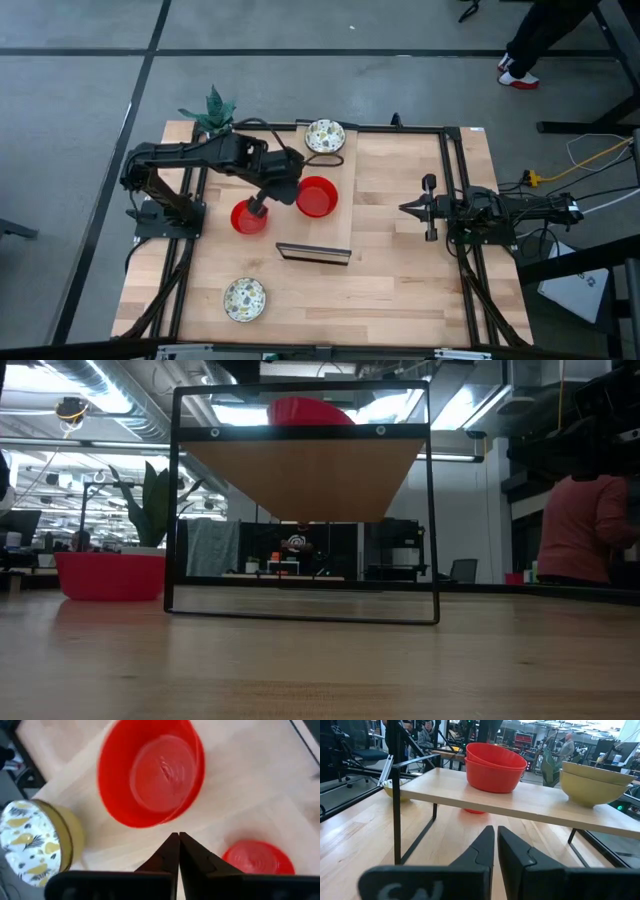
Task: Pick & Place Mini bowls
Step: Stack the top red bowl on top of the red bowl on the shelf
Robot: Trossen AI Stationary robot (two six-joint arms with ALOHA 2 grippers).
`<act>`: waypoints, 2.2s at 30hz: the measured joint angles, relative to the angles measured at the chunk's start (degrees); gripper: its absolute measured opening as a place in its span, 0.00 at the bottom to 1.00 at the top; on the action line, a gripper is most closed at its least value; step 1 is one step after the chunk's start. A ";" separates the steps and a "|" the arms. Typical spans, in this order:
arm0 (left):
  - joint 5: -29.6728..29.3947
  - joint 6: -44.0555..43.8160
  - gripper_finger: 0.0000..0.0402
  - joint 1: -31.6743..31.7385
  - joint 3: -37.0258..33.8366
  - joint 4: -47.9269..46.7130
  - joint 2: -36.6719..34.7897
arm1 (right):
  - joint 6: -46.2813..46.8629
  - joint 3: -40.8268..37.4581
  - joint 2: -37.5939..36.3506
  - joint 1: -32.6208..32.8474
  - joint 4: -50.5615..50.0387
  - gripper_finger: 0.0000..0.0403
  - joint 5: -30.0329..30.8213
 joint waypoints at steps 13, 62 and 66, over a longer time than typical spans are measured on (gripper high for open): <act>-0.79 -12.88 0.00 1.06 -2.51 17.31 -1.11 | 0.00 0.00 0.00 0.01 -0.02 0.06 -0.01; 1.31 -28.78 0.00 1.16 -37.38 48.80 -17.66 | 0.00 0.00 0.00 0.02 -0.02 0.06 -0.01; 1.30 -29.38 0.00 1.09 -37.38 48.80 -17.64 | 0.00 0.00 -0.02 0.00 -0.02 0.06 -0.01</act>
